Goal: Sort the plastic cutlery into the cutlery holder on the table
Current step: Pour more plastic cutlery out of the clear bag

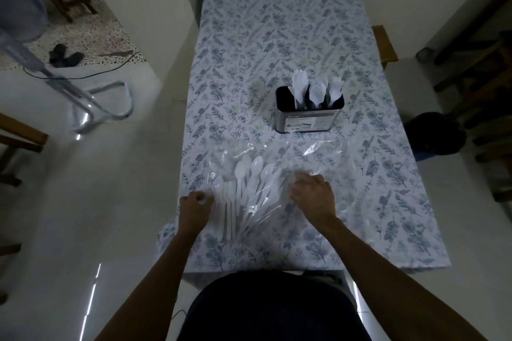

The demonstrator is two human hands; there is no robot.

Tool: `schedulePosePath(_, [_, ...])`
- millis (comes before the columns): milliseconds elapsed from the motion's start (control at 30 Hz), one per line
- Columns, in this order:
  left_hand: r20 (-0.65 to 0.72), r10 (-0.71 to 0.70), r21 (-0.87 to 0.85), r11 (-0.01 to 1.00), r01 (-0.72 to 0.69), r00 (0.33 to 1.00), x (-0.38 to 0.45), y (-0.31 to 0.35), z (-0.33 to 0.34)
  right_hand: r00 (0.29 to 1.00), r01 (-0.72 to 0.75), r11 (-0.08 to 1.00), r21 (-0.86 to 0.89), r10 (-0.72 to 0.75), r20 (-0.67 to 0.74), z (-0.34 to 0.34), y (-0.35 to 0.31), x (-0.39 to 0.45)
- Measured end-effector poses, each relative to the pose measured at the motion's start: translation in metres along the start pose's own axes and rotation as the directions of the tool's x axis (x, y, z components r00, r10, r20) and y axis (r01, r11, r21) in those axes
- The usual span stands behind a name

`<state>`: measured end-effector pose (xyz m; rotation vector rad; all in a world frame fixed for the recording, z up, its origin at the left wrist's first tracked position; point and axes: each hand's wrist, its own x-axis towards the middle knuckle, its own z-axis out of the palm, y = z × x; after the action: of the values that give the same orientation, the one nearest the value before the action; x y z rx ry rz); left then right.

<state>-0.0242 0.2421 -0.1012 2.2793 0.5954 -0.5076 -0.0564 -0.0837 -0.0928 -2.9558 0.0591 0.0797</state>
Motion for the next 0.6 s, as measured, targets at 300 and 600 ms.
schedulePosePath(300, [0.081,0.051,-0.075,0.996,-0.045,0.995,-0.015,0.026,-0.012,0.984,0.058,0.998,0.018,-0.054,-0.169,-0.020,-0.002,0.004])
schedulePosePath(600, [0.078,0.056,-0.259,0.965,-0.034,0.995,-0.017,0.022,-0.022,0.946,0.090,0.985,0.147,-0.038,-0.322,-0.035,-0.005,-0.004])
